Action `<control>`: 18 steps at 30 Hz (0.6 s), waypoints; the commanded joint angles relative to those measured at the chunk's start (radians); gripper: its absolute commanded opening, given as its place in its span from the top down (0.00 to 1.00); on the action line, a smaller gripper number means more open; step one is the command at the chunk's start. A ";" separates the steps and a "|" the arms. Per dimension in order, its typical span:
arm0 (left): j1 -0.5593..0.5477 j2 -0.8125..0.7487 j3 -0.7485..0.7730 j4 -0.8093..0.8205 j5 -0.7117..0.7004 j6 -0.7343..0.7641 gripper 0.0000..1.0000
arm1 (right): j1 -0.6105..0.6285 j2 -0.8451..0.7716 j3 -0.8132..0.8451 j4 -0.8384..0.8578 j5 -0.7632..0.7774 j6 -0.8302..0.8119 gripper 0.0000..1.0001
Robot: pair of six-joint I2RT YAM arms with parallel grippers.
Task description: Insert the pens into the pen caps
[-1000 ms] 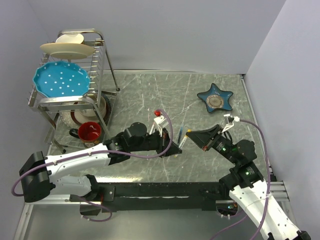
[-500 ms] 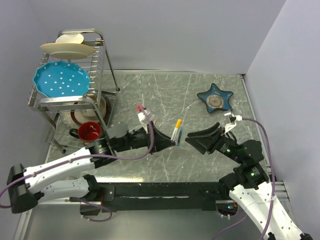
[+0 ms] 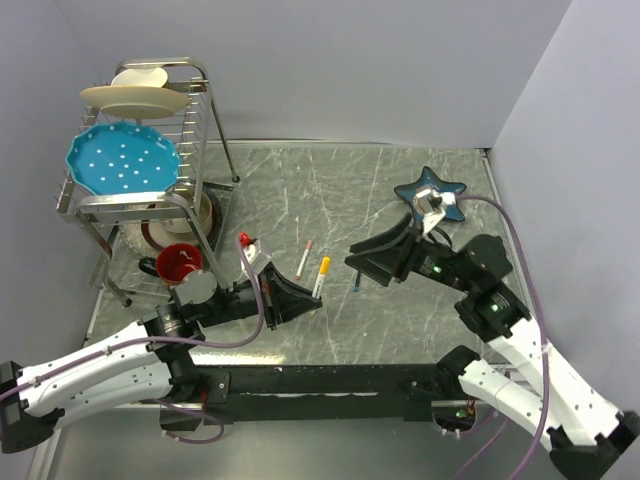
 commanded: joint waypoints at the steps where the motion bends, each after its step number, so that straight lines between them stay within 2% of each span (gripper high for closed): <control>1: 0.001 0.008 -0.003 0.024 0.055 -0.016 0.99 | 0.083 0.084 0.097 0.042 0.069 -0.068 0.36; 4: 0.001 0.021 -0.003 0.035 0.080 -0.022 0.99 | 0.143 0.145 0.132 0.045 0.108 -0.081 0.37; 8: 0.001 0.027 -0.006 0.042 0.084 -0.021 0.99 | 0.192 0.167 0.149 0.028 0.163 -0.109 0.45; 15: 0.001 0.030 -0.013 0.076 0.086 -0.021 0.99 | 0.225 0.141 0.099 0.046 0.189 -0.101 0.64; 18: 0.001 0.030 -0.024 0.116 0.089 -0.018 0.99 | 0.249 0.119 0.044 0.085 0.194 -0.074 0.67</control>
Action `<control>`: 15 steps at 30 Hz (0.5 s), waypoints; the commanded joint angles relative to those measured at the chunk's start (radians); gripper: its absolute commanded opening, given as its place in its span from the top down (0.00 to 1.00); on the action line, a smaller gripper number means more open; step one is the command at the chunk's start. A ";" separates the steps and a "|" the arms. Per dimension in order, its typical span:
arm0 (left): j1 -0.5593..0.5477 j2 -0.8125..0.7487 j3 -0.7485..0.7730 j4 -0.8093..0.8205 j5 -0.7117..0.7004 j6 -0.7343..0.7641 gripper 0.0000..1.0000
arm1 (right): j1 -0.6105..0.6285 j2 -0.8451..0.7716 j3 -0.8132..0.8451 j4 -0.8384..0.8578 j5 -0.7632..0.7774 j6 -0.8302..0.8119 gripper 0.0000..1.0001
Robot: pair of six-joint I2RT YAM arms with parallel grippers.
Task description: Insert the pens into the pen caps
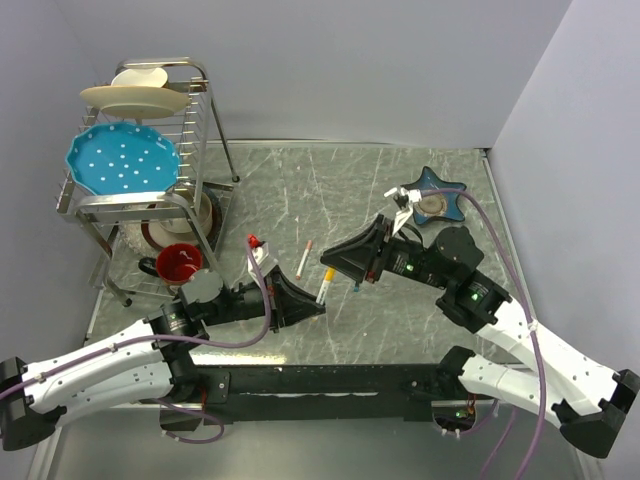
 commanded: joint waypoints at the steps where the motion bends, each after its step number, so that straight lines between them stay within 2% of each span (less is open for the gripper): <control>1: 0.001 0.004 -0.014 0.105 0.019 -0.010 0.99 | 0.046 -0.047 -0.059 0.099 0.031 0.019 0.67; 5: 0.000 0.034 0.012 0.112 0.034 -0.007 0.99 | 0.066 -0.065 -0.127 0.121 0.053 0.038 0.67; 6: 0.001 0.047 0.016 0.112 0.040 -0.009 0.99 | 0.072 -0.073 -0.132 0.121 0.054 0.036 0.69; 7: 0.001 0.055 0.021 0.113 0.045 -0.007 0.99 | 0.077 -0.076 -0.135 0.116 0.056 0.036 0.74; 8: 0.001 0.061 0.029 0.119 0.049 -0.010 0.99 | 0.078 -0.080 -0.139 0.113 0.062 0.033 0.88; 10: 0.001 0.076 0.035 0.124 0.054 -0.009 0.99 | 0.083 -0.096 -0.153 0.118 0.066 0.029 0.99; 15: 0.001 0.096 0.053 0.130 0.036 -0.007 0.99 | 0.094 -0.116 -0.172 0.096 0.047 0.022 1.00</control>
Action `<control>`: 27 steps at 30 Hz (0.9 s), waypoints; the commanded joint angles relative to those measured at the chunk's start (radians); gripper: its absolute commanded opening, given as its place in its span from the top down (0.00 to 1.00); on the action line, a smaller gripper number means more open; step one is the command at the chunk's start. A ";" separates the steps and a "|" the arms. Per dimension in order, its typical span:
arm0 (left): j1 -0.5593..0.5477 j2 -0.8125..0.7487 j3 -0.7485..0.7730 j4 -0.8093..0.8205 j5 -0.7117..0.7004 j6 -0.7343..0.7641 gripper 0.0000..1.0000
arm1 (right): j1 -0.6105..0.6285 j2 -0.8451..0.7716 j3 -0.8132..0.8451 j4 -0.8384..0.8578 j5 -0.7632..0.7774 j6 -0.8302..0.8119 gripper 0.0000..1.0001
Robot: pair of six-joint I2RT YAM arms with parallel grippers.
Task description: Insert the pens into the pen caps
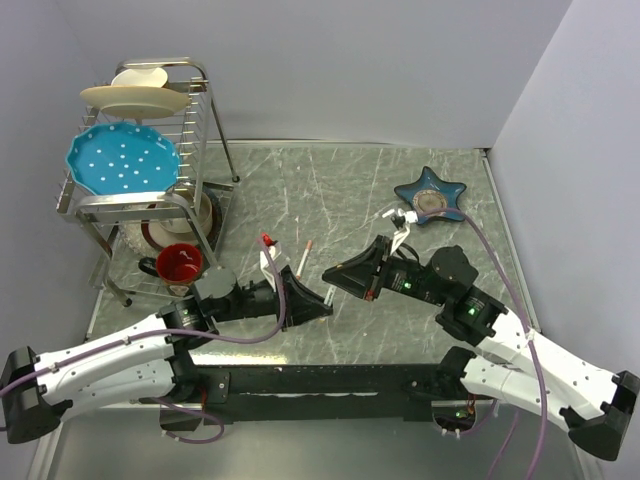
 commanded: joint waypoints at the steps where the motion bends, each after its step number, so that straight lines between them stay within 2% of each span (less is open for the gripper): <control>1: 0.000 0.012 0.057 0.064 0.002 0.008 0.99 | 0.023 -0.034 -0.015 0.033 -0.018 0.003 1.00; 3: 0.000 0.014 0.063 0.066 0.001 0.006 0.99 | 0.026 -0.059 -0.022 0.019 -0.010 0.003 0.99; 4: 0.000 0.015 0.067 0.066 0.002 0.008 0.99 | 0.026 -0.066 -0.023 0.000 0.006 -0.001 0.86; 6: 0.000 0.017 0.068 0.066 0.002 0.008 0.99 | 0.025 -0.088 -0.019 -0.016 0.020 -0.004 0.70; 7: 0.000 0.018 0.073 0.055 -0.002 0.011 0.99 | 0.023 -0.092 -0.010 -0.020 0.023 -0.010 0.59; 13: 0.000 0.003 0.070 0.043 -0.006 0.013 0.99 | 0.023 -0.076 0.092 -0.070 0.045 -0.037 0.29; 18: 0.000 -0.015 0.067 0.034 0.001 0.008 0.99 | 0.023 -0.047 0.151 -0.097 0.074 -0.063 0.23; 27: 0.000 -0.037 0.044 0.055 0.025 -0.010 0.99 | 0.025 -0.007 0.206 -0.119 0.082 -0.091 0.27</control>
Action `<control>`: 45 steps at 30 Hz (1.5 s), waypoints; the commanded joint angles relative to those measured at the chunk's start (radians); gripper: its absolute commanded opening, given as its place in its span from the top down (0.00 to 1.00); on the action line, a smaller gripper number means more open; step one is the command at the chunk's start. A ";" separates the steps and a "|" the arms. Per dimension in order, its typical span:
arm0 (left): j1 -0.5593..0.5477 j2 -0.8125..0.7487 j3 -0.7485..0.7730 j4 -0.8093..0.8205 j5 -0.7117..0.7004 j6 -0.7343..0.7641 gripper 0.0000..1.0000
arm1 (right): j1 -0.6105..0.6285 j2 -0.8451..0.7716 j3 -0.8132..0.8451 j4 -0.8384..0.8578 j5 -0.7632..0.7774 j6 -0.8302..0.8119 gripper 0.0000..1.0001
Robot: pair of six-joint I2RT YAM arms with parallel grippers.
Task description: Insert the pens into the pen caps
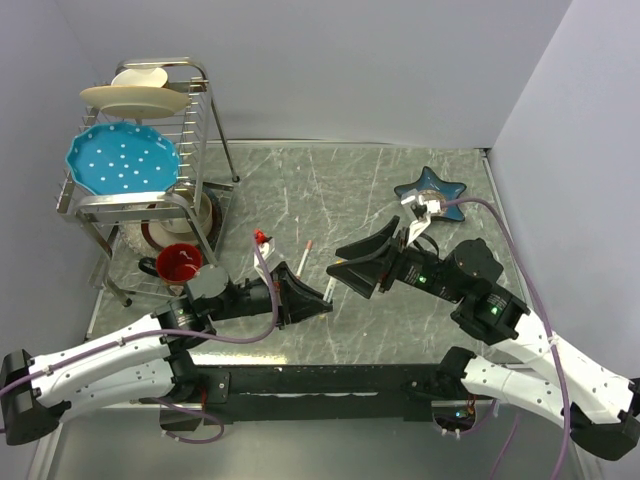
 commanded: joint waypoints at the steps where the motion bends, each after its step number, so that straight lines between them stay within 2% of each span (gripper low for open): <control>1: 0.002 -0.016 0.011 0.055 0.024 -0.016 0.99 | 0.006 0.013 0.031 0.007 0.010 -0.027 0.28; 6: 0.002 -0.009 0.011 0.060 0.035 -0.019 0.99 | 0.005 0.019 0.022 0.018 0.004 -0.019 0.32; 8: 0.000 -0.006 0.008 0.068 0.034 -0.019 0.99 | 0.006 0.019 0.017 0.022 -0.002 -0.014 0.37; 10: 0.002 -0.003 0.006 0.074 0.034 -0.020 0.99 | 0.006 0.018 -0.006 0.047 -0.007 -0.002 0.46; 11: 0.002 0.005 0.006 0.081 0.034 -0.022 0.99 | 0.006 0.012 -0.013 0.056 -0.008 0.003 0.51; 12: 0.002 0.010 0.008 0.086 0.035 -0.022 0.99 | 0.006 0.010 -0.029 0.070 -0.010 0.009 0.64; 14: 0.002 0.025 0.015 0.089 0.031 -0.020 0.99 | 0.008 0.009 -0.040 0.079 -0.019 0.013 0.79; 15: 0.000 0.030 0.023 0.091 0.024 -0.017 0.99 | 0.009 0.009 -0.049 0.082 -0.034 0.018 0.93; 16: 0.000 0.034 0.025 0.094 0.009 -0.013 0.99 | 0.006 0.007 -0.056 0.080 -0.042 0.024 0.99; 20: 0.002 0.066 0.075 0.092 -0.023 0.007 0.99 | 0.008 -0.024 -0.128 0.090 -0.076 0.049 1.00; 25: 0.003 0.116 0.164 -0.001 -0.108 0.058 0.99 | 0.009 -0.053 -0.150 -0.062 -0.053 0.009 1.00; 27: 0.012 0.137 0.190 -0.008 -0.082 0.053 0.99 | 0.013 -0.059 -0.133 -0.160 -0.025 -0.023 1.00; 30: 0.017 0.155 0.222 -0.014 -0.084 0.050 0.99 | 0.011 -0.082 -0.138 -0.205 -0.001 -0.033 1.00; 36: 0.037 0.168 0.258 -0.057 -0.083 0.058 0.99 | 0.026 -0.083 -0.179 -0.214 -0.036 -0.022 1.00; 38: 0.058 0.154 0.238 0.006 -0.051 0.041 0.99 | 0.031 -0.109 -0.225 -0.184 -0.051 -0.013 1.00; 42: 0.126 0.157 0.178 0.144 0.059 -0.088 0.99 | 0.042 -0.117 -0.280 -0.079 -0.108 0.033 1.00; 45: 0.141 0.198 0.205 0.112 0.095 -0.105 0.99 | 0.060 -0.145 -0.343 -0.013 -0.139 0.093 1.00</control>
